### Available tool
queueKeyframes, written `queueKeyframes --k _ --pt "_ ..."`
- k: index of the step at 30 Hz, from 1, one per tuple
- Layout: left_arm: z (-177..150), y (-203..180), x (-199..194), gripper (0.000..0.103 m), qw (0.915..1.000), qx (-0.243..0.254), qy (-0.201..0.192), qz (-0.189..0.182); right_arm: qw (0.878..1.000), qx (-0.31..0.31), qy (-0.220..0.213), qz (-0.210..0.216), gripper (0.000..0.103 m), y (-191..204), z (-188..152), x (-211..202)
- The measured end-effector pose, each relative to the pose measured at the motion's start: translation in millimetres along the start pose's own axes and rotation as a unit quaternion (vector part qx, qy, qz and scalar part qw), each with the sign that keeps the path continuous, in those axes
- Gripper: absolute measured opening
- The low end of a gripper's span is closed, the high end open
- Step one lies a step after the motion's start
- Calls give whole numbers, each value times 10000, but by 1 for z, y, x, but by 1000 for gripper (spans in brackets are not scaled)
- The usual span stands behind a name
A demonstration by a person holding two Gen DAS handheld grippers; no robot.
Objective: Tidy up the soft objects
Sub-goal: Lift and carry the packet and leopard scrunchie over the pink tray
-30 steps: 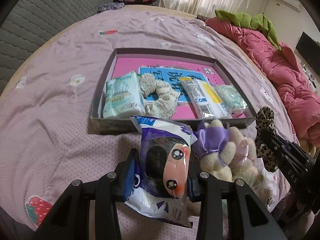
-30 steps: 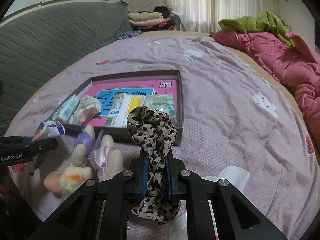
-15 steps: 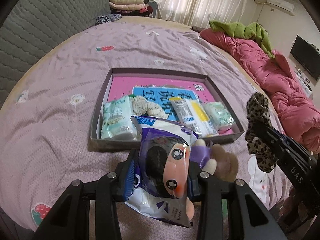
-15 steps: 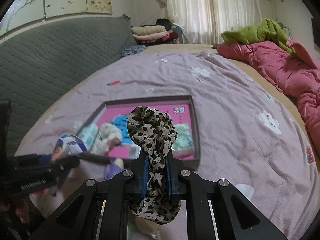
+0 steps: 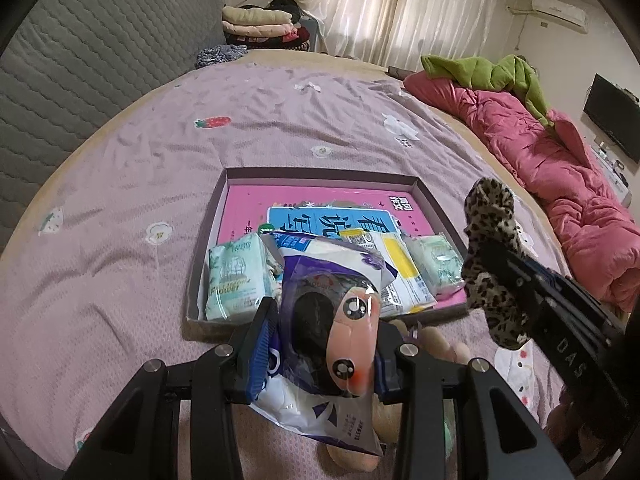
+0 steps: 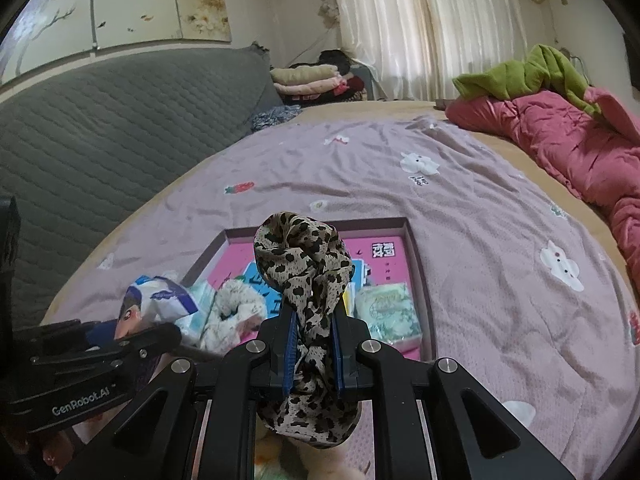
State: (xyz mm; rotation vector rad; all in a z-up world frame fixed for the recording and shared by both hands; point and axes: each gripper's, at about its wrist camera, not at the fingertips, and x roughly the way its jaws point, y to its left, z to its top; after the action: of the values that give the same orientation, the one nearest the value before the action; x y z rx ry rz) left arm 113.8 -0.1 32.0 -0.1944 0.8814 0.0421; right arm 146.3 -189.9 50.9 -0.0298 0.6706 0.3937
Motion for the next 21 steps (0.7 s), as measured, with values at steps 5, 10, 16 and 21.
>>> queueKeyframes --k 5,10,16,21 --pt "7 -3 2 41 10000 33 -20 65 9999 73 -134 49 15 -5 10 3" --pt "16 -4 4 41 9999 71 -68 123 9996 -18 -269 76 15 -5 19 3" --pt "26 -3 11 41 9999 -30 -52 156 9990 -204 -395 -14 15 -7 22 4" --pt "33 -4 19 41 9998 -46 -47 180 9993 -106 -357 -50 15 -20 21 10"
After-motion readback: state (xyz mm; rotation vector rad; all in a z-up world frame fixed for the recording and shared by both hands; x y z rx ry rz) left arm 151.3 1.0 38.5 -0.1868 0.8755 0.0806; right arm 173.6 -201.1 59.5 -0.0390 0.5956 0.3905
